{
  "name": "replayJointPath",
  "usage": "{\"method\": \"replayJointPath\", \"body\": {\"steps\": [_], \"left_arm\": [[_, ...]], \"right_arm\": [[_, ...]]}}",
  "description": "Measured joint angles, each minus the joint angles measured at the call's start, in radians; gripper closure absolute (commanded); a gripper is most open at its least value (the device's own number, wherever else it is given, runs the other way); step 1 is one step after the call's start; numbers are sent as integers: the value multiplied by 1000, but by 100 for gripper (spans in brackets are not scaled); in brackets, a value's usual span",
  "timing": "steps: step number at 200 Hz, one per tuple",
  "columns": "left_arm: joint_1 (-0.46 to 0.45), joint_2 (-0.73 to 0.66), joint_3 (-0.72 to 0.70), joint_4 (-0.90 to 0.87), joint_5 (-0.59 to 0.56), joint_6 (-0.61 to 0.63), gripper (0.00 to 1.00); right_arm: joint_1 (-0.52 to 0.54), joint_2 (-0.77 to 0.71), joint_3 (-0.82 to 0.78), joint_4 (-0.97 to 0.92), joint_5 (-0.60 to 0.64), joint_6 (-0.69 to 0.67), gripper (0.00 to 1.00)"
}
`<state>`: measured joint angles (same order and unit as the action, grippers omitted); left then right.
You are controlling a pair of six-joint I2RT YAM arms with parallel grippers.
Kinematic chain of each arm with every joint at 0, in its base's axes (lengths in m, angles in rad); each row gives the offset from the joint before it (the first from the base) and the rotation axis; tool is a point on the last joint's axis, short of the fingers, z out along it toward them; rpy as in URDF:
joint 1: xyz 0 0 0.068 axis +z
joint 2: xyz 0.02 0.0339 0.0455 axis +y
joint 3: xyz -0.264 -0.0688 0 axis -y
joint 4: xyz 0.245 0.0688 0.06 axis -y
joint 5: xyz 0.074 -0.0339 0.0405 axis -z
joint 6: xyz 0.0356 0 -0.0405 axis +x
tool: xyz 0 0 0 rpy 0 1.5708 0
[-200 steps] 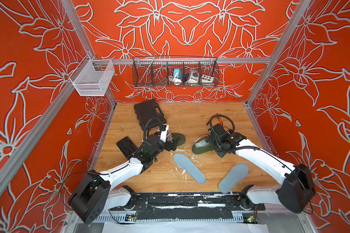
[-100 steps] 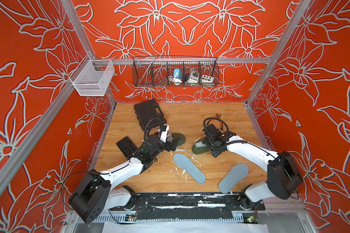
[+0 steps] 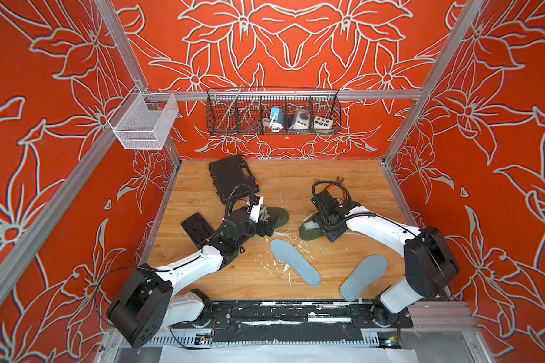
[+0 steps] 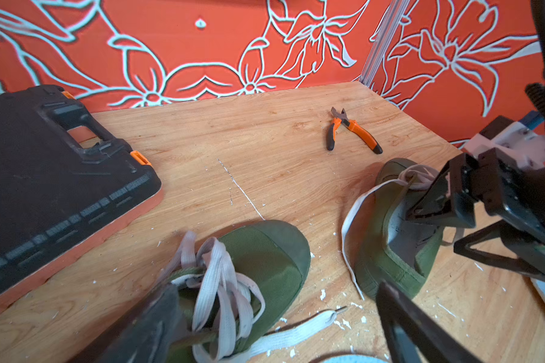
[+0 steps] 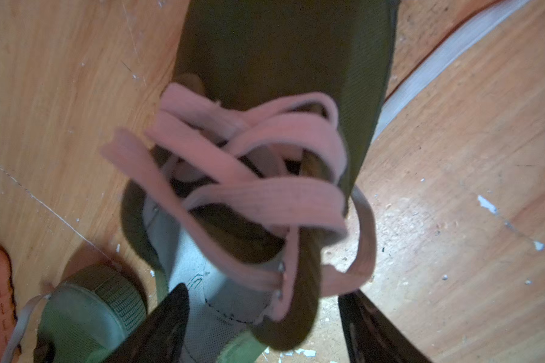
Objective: Insert the insole into the shoe
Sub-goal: Adjust the shoe at the center of the board.
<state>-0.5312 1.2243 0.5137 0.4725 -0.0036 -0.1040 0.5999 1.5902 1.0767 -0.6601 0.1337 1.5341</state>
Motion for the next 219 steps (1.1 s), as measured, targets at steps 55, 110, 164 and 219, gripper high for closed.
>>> {"method": "replayJointPath", "body": {"steps": [55, 110, 164, 219], "left_arm": [[0, 0, 1, -1, 0, 0, 2], [0, 0, 3, -2, 0, 0, 3], [0, 0, 3, -3, 0, 0, 3], [0, 0, 5, -16, -2, 0, 3]], "right_arm": [[-13, 0, -16, -21, 15, -24, 37], [-13, 0, -33, -35, 16, -53, 51], [-13, -4, -33, -41, 27, -134, 83], [-13, -3, -24, -79, 102, -356, 100]]}}
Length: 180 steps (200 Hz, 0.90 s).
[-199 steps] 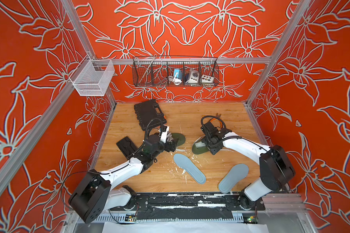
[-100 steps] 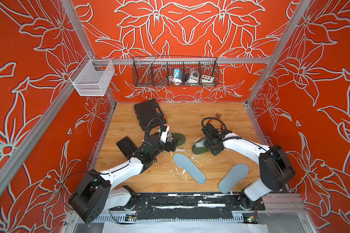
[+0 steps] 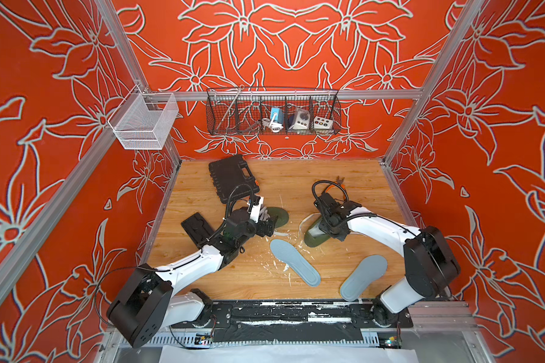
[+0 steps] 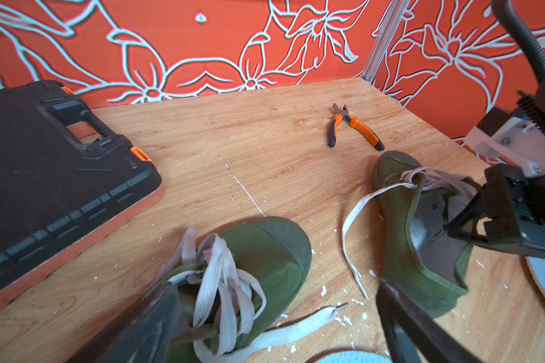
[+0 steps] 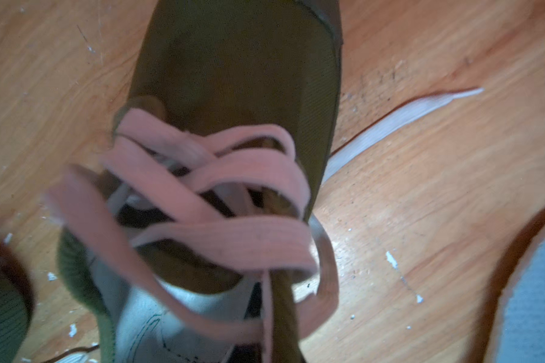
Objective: Insert the insole into the shoe
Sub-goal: Adjust the shoe at the center of the board.
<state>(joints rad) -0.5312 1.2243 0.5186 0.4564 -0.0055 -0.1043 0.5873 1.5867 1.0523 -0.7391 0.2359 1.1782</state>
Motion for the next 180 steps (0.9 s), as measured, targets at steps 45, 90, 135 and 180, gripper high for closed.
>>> {"method": "replayJointPath", "body": {"steps": [45, 90, 135, 180], "left_arm": [[0, 0, 2, -1, 0, 0, 2], [0, 0, 2, -5, -1, 0, 2], [0, 0, 2, -8, -2, 0, 2], [0, 0, 3, -15, -1, 0, 3]], "right_arm": [[0, 43, 53, -11, 47, -208, 100], [1, 57, 54, 13, 51, -356, 100], [1, 100, 82, 37, 51, -511, 100], [1, 167, 167, 42, 52, -640, 99]]}}
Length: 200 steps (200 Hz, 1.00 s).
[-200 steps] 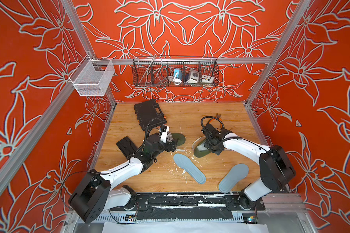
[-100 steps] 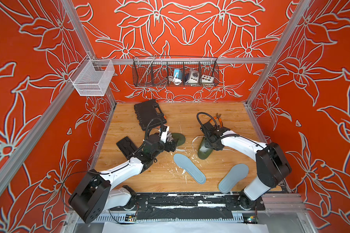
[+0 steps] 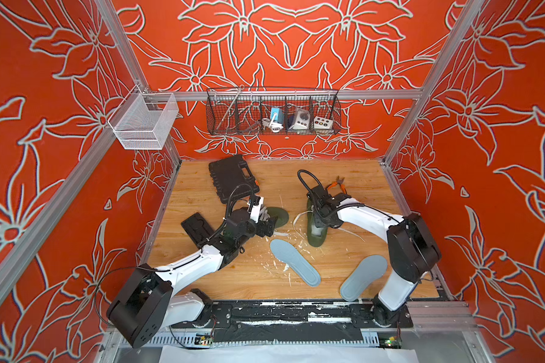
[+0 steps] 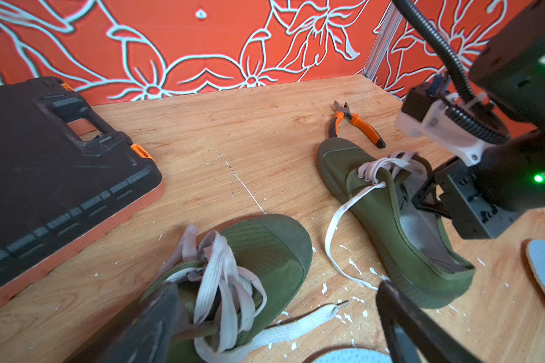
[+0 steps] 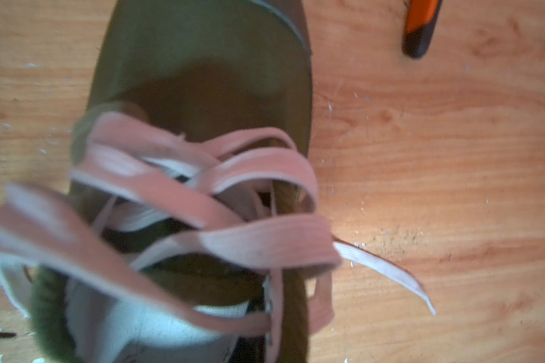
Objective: Insert the insole into the shoe
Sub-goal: Adjust the shoe at the center of the board.
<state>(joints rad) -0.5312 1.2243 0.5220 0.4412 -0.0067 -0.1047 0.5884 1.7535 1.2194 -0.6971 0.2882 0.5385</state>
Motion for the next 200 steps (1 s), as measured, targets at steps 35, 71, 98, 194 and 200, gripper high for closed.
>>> {"method": "replayJointPath", "body": {"steps": [35, 71, 98, 194, 200], "left_arm": [[0, 0, 3, -11, 0, -7, 2], [0, -9, 3, -34, 0, -19, 2], [0, -23, 3, -60, -2, -38, 3], [-72, -134, -33, -173, 21, -178, 7], [-78, -143, -46, -181, 25, -190, 7]], "right_arm": [[0, 25, 47, -6, 8, -45, 69], [0, 14, 57, -25, 7, -69, 52], [1, -49, 42, -37, 7, -88, 46], [90, -422, -220, 53, -143, -195, 51], [102, -433, -240, 74, -165, -201, 52]]}}
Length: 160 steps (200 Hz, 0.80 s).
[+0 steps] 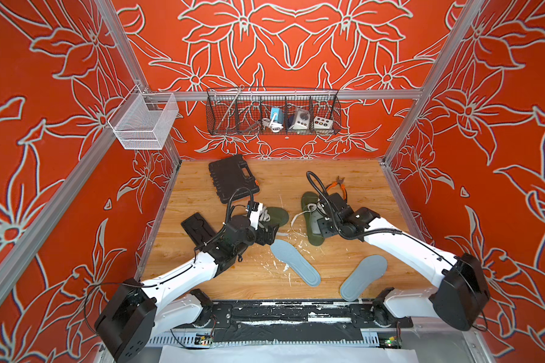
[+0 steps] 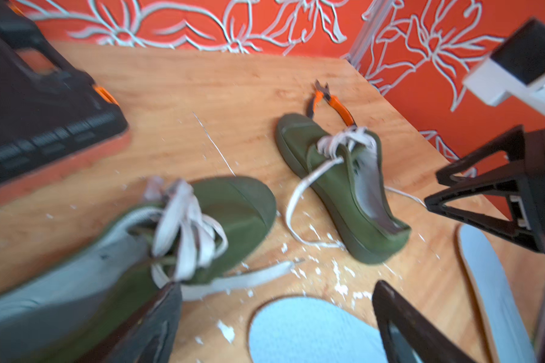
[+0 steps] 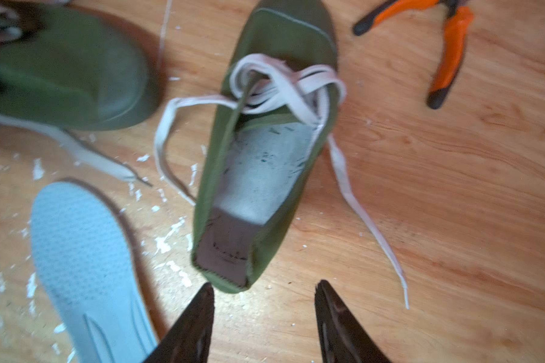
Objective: Insert the insole into the shoe
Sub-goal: Adjust the shoe at the center of the board, then pick up the insole from the center of the board.
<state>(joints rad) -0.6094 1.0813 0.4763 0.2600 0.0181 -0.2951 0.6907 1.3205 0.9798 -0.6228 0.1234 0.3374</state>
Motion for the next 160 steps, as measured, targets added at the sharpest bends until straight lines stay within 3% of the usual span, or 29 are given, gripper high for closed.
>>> {"method": "replayJointPath", "body": {"steps": [72, 160], "left_arm": [[-13, -155, -89, -111, 37, -177, 11], [-13, -224, -92, -224, 55, -289, 12]], "right_arm": [[144, 43, -133, 222, -202, -97, 56], [200, 230, -142, 327, -229, -176, 57]]}}
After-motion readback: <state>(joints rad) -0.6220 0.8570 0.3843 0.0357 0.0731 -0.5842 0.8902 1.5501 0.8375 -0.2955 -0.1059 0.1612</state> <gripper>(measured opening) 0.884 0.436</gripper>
